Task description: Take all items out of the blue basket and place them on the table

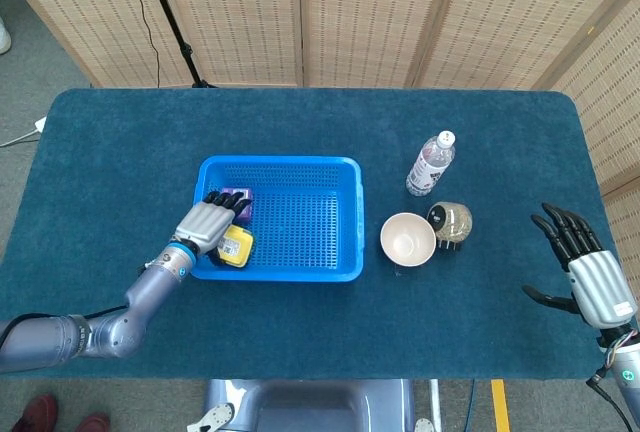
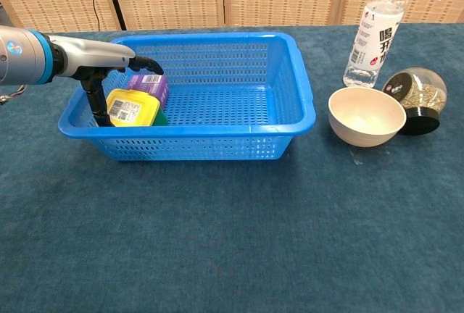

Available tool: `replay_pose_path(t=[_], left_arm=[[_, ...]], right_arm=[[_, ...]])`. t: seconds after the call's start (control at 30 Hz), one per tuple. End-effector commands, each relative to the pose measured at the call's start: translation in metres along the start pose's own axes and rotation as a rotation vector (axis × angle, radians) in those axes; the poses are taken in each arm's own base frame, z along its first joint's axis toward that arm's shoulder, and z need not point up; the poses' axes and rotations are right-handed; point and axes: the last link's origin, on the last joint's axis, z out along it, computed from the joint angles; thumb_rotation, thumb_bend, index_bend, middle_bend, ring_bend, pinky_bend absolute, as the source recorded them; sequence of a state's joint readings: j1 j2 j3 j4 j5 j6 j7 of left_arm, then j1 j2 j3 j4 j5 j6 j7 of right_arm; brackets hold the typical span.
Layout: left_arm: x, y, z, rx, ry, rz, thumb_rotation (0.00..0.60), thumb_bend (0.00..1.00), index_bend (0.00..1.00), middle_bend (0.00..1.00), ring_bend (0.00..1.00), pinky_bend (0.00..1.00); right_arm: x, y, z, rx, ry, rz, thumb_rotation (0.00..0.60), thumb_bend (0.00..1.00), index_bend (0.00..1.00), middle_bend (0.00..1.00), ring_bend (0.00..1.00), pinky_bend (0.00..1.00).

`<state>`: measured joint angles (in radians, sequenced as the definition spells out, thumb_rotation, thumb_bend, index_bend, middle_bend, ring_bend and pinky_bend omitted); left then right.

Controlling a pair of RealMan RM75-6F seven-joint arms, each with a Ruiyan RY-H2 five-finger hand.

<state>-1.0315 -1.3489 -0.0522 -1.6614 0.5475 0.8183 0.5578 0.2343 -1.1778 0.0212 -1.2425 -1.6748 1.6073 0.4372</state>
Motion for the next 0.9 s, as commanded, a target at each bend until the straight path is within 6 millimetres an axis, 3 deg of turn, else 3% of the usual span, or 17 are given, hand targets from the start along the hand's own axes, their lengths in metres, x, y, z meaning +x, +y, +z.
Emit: replay_pose_path(t=[0.03, 0.17, 0.27, 0.37, 0.57, 0.7, 0.9], left_arm=[[0.001, 0.001, 0.002, -0.002, 0.026, 0.015, 0.600, 0.16, 0.36, 0.16, 0.21, 0.41], [0.000, 0.003, 0.002, -0.006, 0.038, 0.044, 0.600, 0.38, 0.64, 0.42, 0.43, 0.56], [0.003, 0.007, 0.003, -0.009, 0.079, 0.043, 0.600, 0.51, 0.75, 0.51, 0.52, 0.62], [0.003, 0.007, 0.003, -0.010, 0.093, 0.049, 0.600, 0.57, 0.78, 0.54, 0.54, 0.63], [0.011, 0.010, 0.000, -0.022, 0.143, 0.029, 0.600, 0.58, 0.78, 0.54, 0.53, 0.63], [0.029, 0.017, -0.009, -0.068, 0.219, -0.014, 0.600, 0.58, 0.78, 0.54, 0.53, 0.63], [0.069, 0.014, -0.045, -0.132, 0.375, -0.052, 0.600, 0.58, 0.77, 0.54, 0.52, 0.63]], right_arm=[[0.000, 0.000, 0.000, -0.002, 0.001, 0.001, 0.600, 0.00, 0.00, 0.00, 0.00, 0.06], [0.001, 0.000, 0.001, -0.003, 0.006, 0.004, 0.600, 0.00, 0.00, 0.00, 0.00, 0.06], [0.001, 0.000, 0.002, -0.002, 0.008, 0.003, 0.600, 0.00, 0.00, 0.00, 0.00, 0.06], [0.001, 0.001, 0.002, -0.004, 0.009, 0.005, 0.600, 0.00, 0.00, 0.00, 0.00, 0.06], [0.001, 0.001, 0.002, -0.006, 0.011, 0.002, 0.600, 0.00, 0.00, 0.00, 0.00, 0.06], [0.000, 0.001, 0.003, -0.006, 0.009, 0.002, 0.600, 0.00, 0.00, 0.00, 0.00, 0.06], [-0.001, 0.000, 0.003, -0.003, 0.004, 0.004, 0.600, 0.00, 0.00, 0.00, 0.00, 0.06]])
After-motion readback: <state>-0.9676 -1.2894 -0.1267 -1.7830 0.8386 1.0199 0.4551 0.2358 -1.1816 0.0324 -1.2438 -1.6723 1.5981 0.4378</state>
